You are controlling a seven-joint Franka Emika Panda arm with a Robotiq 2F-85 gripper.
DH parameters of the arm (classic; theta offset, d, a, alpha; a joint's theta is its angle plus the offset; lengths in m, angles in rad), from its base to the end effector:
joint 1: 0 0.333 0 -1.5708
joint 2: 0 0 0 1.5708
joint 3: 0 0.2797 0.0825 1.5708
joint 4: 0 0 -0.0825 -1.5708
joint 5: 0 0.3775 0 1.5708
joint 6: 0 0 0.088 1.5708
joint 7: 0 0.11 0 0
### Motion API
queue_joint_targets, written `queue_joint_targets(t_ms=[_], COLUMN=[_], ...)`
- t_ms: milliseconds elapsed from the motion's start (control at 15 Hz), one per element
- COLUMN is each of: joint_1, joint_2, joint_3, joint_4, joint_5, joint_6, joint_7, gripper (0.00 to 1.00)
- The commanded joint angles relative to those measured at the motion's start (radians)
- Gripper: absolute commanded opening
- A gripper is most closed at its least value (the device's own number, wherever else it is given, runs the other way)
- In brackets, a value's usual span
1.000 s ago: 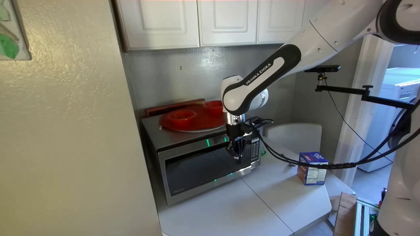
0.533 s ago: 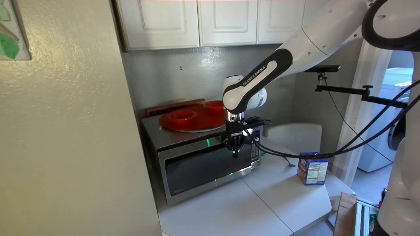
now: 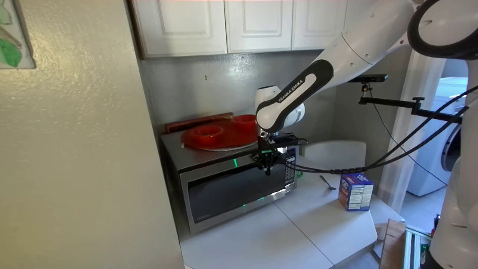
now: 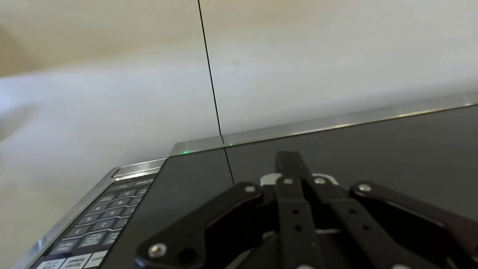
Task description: Close the microwave
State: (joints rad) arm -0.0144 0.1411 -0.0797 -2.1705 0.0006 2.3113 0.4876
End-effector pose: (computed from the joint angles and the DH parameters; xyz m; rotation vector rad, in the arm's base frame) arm 0.5408 -0.0510 0.2946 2.9997 -0.8973 0.0035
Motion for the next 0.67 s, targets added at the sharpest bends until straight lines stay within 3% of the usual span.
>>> queue_joint_targets(t_ms=[0,400,600], joint_1=[0.01,0.016,0.01], joint_2=[0.016,0.016,-0.009], joint_3=[-0.014,-0.008,0.023], joint_4=[0.015,0.015,-0.009], joint_5=[-0.063,-0.145,-0.085], joint_6=[0.043,0.048,0.002], joint_7=[0.113,0.084,-0.14], gripper=[0.0,0.0,0.0])
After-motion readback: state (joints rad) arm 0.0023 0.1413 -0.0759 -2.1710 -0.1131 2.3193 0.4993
